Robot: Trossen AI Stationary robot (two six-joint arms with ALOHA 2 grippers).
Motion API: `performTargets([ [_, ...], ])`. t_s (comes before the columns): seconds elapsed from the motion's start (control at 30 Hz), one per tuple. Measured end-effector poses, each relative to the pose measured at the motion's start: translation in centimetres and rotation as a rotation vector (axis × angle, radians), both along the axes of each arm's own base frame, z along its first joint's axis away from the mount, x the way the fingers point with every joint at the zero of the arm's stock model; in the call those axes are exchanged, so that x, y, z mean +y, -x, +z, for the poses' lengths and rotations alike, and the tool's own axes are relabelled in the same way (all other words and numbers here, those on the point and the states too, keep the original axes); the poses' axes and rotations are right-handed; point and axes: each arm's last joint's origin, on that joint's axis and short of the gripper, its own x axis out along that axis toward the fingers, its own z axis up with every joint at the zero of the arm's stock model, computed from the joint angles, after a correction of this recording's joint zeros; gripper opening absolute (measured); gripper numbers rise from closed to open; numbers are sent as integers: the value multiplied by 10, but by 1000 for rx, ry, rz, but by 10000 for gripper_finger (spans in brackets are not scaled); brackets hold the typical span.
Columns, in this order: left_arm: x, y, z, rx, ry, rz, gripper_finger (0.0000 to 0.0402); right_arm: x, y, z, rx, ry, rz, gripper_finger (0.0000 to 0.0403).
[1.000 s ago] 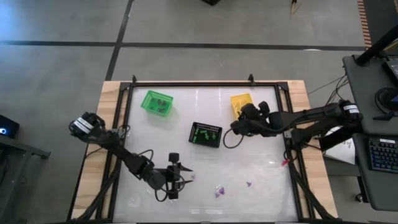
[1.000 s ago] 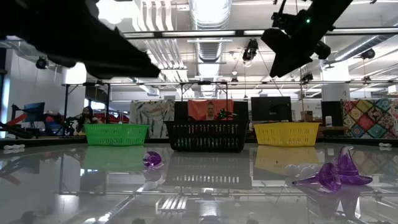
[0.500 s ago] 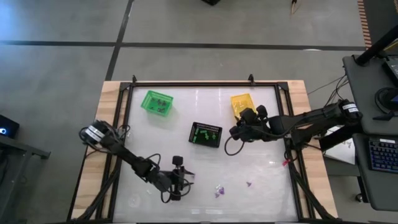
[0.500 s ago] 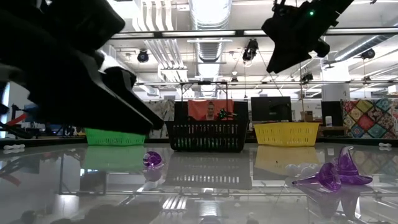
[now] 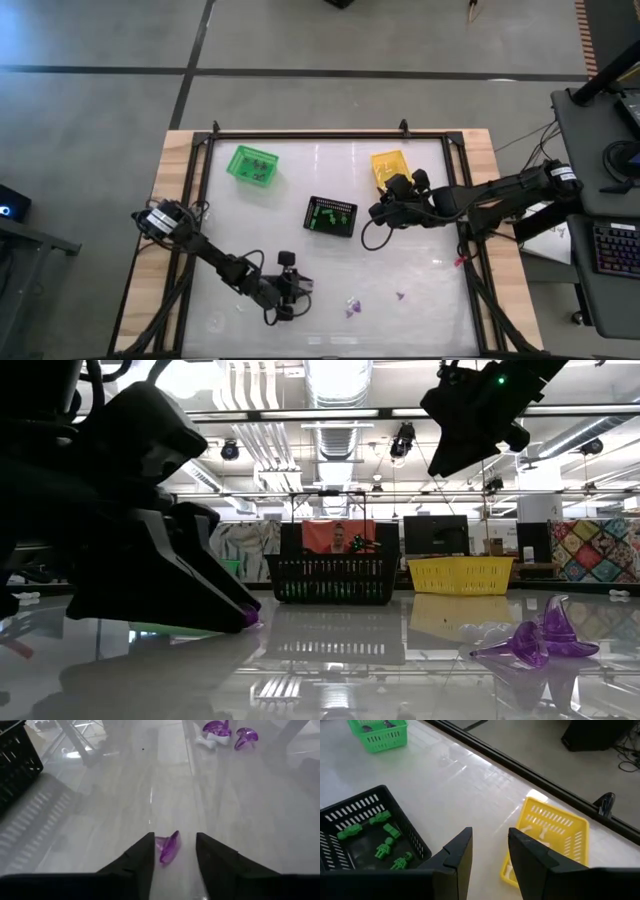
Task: Sort Halloween decoration
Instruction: Put the purple witch hat toy into the green bin
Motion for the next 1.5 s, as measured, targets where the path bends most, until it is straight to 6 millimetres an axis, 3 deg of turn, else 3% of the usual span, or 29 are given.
performTargets([
  [0.27, 1, 0, -1, 5, -6, 6, 18, 0, 0, 0, 1, 0, 0, 121],
  [0.47, 2, 2, 7, 20, -21, -3, 8, 0, 0, 0, 2, -1, 1, 118],
  [0.73, 21, 18, 63, 34, -37, 56, 0, 2, 0, 0, 3, -4, 10, 119],
  [1.07, 98, 64, 129, 52, -42, 532, 0, 2, 0, 0, 2, -8, 11, 118],
  [1.33, 175, 91, 143, 127, -13, 941, 0, 2, 0, 0, 0, -10, 10, 119],
  [1.5, 216, 94, 139, 251, -18, 1043, 0, 2, 0, 0, 1, -17, 15, 119],
])
